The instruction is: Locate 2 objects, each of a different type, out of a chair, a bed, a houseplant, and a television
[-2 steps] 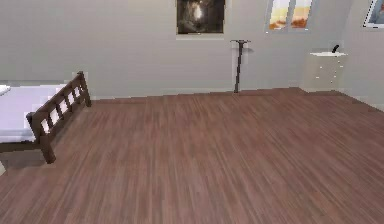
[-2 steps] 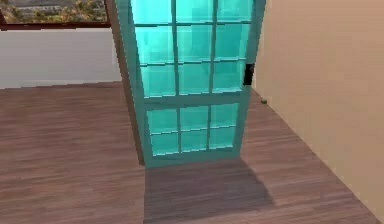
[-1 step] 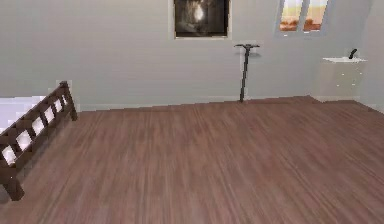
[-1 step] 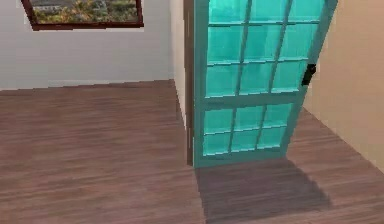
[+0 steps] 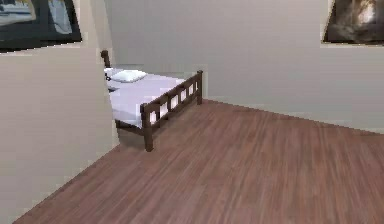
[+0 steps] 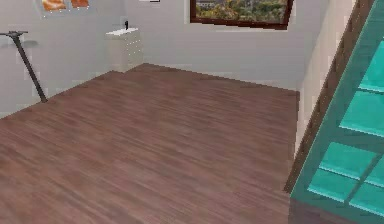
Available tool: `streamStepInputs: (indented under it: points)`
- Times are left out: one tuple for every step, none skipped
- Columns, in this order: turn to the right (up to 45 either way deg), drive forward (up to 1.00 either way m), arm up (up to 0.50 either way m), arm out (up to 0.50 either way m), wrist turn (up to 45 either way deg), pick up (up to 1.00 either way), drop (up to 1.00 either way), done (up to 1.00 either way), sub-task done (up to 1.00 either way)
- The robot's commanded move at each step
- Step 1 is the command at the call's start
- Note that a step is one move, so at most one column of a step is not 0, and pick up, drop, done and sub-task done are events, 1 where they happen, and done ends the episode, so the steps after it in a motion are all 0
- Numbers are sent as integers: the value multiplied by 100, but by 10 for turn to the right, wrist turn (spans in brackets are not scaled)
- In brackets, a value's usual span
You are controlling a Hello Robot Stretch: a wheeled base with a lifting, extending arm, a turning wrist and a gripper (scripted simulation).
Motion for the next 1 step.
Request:
streamStepInputs:
  points:
    - [0,100,0,0,0,0,0,0,0]
